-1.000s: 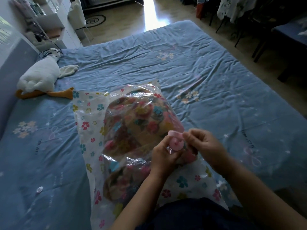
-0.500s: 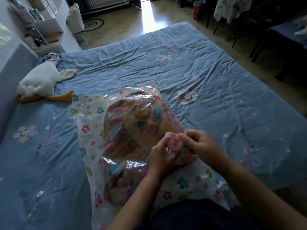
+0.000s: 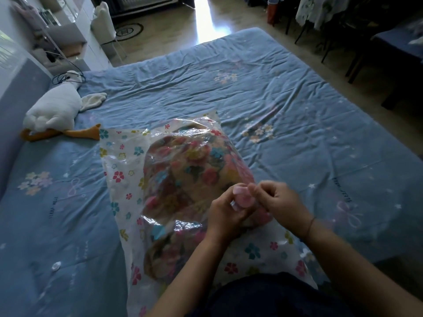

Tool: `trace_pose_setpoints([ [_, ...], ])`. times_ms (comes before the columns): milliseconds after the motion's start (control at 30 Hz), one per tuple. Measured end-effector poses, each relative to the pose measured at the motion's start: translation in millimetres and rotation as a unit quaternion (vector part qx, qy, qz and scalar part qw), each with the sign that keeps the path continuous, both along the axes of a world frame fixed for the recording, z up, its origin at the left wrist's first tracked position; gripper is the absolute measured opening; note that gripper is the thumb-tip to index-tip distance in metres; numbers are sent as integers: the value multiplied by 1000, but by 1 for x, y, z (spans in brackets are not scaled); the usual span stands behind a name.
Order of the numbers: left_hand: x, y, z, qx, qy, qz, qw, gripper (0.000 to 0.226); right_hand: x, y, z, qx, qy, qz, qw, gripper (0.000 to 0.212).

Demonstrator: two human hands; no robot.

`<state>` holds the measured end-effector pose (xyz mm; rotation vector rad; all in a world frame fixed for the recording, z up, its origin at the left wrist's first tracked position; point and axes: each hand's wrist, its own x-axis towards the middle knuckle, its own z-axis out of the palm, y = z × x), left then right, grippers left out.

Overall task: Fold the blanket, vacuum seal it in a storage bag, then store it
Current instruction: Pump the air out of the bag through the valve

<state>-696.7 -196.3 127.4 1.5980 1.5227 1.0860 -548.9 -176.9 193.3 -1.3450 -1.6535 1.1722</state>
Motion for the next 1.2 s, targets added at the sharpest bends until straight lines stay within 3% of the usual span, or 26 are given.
trace_pose_setpoints([
  [33, 1, -1, 1, -2, 6, -3, 1000, 37, 1, 0, -11, -19, -48, 4, 999, 52],
  [100, 0, -2, 0, -6, 5, 0, 1000, 36, 1, -2, -7, -9, -44, 8, 999, 51],
  [300, -5, 3, -12, -14, -9, 12, 1000, 44, 3, -3, 63, 86, 185, 30, 979, 59],
  [367, -4, 2, -11, -6, -7, 9, 1000, 43, 1, -2, 51, 87, 152, 11, 985, 59],
  [533, 1, -1, -4, -3, -3, 0, 1000, 36, -2, 0, -12, 0, -55, -10, 998, 66],
  [633, -2, 1, -4, -5, -14, 9, 1000, 34, -5, -4, 22, 54, 28, -12, 998, 55],
  [700, -5, 3, -8, -7, -15, 10, 1000, 37, -5, -5, 55, 84, 119, 1, 989, 60],
  [767, -7, 4, -11, -10, -18, 6, 1000, 44, -3, -5, 71, 132, 152, 11, 979, 63],
  [867, -5, 4, -11, -5, -12, 2, 1000, 46, -4, 0, 46, 132, 82, -14, 988, 57],
  [967, -1, 4, -6, -7, -7, -2, 1000, 42, -4, 8, -3, 32, -51, -20, 998, 56],
  [1033, -1, 3, -7, -14, -10, 1, 1000, 37, -6, 8, -9, 4, -87, -8, 996, 56],
  [1200, -8, 8, -12, -27, -25, -5, 999, 39, -6, -1, 74, 104, 106, 17, 989, 51],
])
